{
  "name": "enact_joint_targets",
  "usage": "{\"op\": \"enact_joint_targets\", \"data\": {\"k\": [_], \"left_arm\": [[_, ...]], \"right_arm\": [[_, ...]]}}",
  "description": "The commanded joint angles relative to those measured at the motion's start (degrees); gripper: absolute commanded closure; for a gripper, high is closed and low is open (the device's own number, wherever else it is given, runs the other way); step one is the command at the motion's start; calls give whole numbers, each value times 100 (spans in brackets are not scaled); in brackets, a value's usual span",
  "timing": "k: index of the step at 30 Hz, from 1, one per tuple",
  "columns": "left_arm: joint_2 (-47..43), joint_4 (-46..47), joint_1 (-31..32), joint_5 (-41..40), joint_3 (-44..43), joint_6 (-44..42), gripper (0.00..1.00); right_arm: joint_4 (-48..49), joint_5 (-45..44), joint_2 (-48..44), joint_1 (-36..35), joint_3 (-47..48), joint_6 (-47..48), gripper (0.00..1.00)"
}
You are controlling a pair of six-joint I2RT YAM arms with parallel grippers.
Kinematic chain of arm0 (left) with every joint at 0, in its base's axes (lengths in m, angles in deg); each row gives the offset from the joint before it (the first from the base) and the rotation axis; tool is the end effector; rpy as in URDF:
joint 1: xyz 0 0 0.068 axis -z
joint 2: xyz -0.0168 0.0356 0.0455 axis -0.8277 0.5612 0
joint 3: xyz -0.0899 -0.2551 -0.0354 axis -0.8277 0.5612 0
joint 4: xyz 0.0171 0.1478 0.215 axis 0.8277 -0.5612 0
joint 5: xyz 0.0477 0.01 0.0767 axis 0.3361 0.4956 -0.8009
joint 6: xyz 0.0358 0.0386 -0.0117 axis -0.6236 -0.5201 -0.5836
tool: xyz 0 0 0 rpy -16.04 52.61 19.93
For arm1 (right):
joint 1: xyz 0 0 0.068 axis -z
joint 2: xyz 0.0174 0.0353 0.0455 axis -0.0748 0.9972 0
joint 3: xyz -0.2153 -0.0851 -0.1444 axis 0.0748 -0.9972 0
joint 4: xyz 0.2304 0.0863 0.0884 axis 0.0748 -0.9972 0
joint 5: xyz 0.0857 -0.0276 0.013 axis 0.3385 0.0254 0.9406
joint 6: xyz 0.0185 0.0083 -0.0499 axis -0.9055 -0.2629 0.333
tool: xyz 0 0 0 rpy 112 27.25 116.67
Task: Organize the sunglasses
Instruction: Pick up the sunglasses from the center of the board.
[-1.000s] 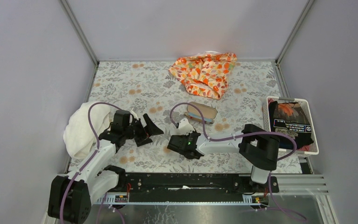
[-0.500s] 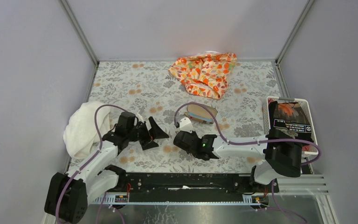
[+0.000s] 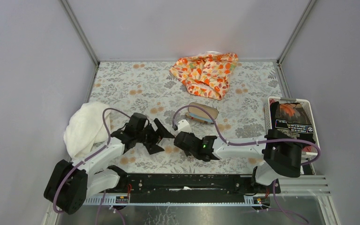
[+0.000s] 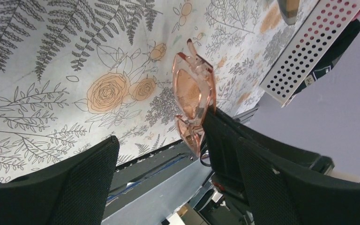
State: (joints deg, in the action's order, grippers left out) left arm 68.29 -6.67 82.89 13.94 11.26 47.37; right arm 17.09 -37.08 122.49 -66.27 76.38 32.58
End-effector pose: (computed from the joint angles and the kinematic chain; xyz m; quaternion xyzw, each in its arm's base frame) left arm 0.1659 -0.1026 0.1723 -0.2500 0.8810 -0.3965 0.0640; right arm 0.1192 0.2911 0.1888 -0.2857 0.8702 0.1106 0.3859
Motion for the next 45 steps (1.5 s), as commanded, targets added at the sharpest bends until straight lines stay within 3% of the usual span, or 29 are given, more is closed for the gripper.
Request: {"op": "enact_joint_targets", "data": {"k": [1, 4, 10, 28, 35, 40, 45], "left_arm": [[234, -207, 79, -387, -335, 405, 5], [396, -220, 92, -500, -449, 575, 10], [1110, -560, 89, -407, -1006, 271, 12], [2132, -334, 441, -468, -1124, 552, 41], [2436, -343, 444, -353, -1110, 554, 59], [2496, -449, 444, -373, -1112, 547, 70], [2496, -586, 444, -420, -1165, 481, 74]], "right_arm": [[184, -13, 81, -43, 272, 149, 100], [187, 40, 114, -54, 312, 147, 100], [170, 25, 158, -110, 361, 158, 100], [133, -55, 451, -328, 545, 171, 100], [153, 10, 524, -361, 538, 203, 100], [199, 78, 517, -370, 522, 146, 94], [84, 205, 401, -370, 564, 36, 83]]}}
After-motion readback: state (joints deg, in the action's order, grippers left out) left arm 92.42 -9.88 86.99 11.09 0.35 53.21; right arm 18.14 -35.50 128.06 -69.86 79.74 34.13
